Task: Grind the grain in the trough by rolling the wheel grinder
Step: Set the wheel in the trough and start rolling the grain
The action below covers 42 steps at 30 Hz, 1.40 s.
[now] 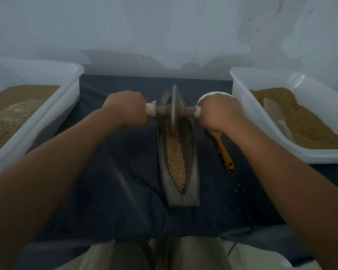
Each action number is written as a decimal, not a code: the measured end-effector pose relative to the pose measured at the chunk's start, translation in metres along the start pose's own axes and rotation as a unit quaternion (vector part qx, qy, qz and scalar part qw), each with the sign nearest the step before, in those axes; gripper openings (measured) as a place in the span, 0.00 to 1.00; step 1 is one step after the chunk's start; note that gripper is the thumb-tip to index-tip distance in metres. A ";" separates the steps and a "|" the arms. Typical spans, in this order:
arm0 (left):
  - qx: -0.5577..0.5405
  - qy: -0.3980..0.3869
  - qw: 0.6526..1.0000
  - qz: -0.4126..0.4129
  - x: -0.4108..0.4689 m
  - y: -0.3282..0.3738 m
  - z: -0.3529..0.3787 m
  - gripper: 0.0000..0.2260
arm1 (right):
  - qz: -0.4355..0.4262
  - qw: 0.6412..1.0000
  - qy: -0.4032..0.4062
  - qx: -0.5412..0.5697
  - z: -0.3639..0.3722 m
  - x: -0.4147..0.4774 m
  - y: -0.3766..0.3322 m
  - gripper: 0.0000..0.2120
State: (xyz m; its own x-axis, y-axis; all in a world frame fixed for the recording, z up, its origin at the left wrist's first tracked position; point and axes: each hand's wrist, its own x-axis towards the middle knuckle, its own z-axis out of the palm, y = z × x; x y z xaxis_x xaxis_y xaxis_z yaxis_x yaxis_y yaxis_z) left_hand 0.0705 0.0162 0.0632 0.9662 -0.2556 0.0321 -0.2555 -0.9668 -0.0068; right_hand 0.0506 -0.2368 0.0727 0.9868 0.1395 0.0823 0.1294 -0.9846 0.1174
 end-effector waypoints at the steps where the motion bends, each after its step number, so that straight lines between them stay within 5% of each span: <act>1: -0.007 -0.015 1.000 0.007 -0.008 0.001 0.000 0.10 | -0.009 1.000 -0.015 0.001 -0.001 -0.005 0.001 0.11; 4: -0.009 -0.051 0.996 0.067 -0.054 -0.001 0.008 0.10 | -0.045 0.992 -0.112 0.045 -0.002 -0.051 0.011 0.08; 7: 0.020 0.021 0.993 0.115 -0.096 0.000 0.020 0.11 | -0.059 0.983 -0.160 0.071 -0.003 -0.094 0.017 0.09; 15: -0.022 -0.024 0.999 -0.007 -0.002 -0.007 0.005 0.12 | -0.020 0.999 0.035 -0.006 -0.001 -0.004 0.000 0.12; 22: -0.053 -0.078 0.993 0.077 -0.081 -0.007 0.018 0.09 | -0.087 0.991 -0.096 0.034 -0.004 -0.080 0.012 0.09; 31: -0.015 -0.016 1.000 -0.019 -0.004 -0.005 0.002 0.12 | -0.013 0.999 0.029 -0.002 0.006 0.001 0.005 0.11; 38: -0.050 -0.131 0.986 0.086 -0.064 -0.007 0.009 0.09 | -0.073 0.993 -0.086 0.047 0.000 -0.067 0.014 0.08; 42: -0.047 -0.082 0.992 0.089 -0.091 -0.009 0.024 0.11 | -0.105 0.992 -0.061 0.036 -0.004 -0.095 0.018 0.09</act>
State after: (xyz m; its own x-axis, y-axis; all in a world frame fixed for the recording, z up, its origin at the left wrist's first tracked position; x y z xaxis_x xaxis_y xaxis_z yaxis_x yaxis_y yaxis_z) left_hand -0.0144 0.0481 0.0364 0.8956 -0.4270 -0.1245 -0.4176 -0.9036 0.0954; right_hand -0.0414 -0.2672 0.0709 0.9413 0.3329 -0.0569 0.3356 -0.9407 0.0489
